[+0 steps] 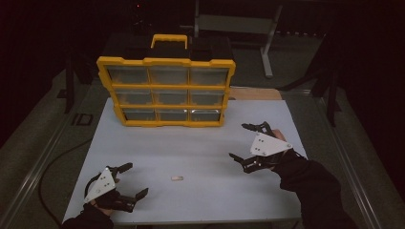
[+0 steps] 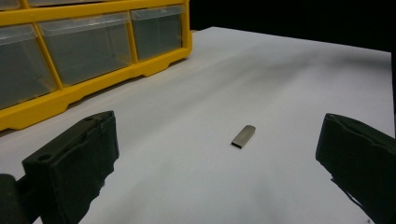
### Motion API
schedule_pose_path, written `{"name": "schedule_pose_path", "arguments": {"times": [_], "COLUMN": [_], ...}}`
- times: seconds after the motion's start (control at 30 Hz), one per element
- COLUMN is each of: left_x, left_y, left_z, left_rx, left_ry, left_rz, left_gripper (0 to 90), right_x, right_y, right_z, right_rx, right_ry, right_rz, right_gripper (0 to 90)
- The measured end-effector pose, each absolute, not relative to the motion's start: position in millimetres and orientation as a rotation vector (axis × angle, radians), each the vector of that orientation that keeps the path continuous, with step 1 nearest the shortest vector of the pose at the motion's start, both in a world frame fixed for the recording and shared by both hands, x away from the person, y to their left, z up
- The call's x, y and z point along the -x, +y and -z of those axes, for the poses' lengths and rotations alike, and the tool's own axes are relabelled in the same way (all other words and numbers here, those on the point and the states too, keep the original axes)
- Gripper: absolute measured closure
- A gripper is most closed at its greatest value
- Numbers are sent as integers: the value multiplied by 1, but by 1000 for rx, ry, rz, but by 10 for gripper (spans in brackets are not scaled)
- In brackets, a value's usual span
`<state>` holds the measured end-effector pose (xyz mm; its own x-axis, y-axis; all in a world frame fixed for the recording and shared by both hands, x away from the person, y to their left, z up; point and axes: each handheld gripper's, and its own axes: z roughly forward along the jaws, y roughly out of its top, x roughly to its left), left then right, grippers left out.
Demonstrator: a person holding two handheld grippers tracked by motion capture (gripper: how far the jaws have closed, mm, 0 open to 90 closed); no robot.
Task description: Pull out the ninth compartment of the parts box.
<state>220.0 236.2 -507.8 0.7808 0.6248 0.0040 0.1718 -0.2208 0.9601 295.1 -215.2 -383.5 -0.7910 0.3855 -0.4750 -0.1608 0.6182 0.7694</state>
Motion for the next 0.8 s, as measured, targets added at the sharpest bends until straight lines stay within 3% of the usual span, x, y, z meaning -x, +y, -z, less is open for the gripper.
{"name": "schedule_pose_path", "arguments": {"times": [0.8], "left_x": [-220], "left_y": [236], "left_z": [508], "left_rx": [-1781], "left_ry": [616], "left_rz": [-479], "left_gripper": [0], "right_x": [-316], "right_y": [-184], "right_z": [392], "right_rx": [-36], "right_ry": [2184], "right_rz": [-1128], "right_gripper": [84]}}
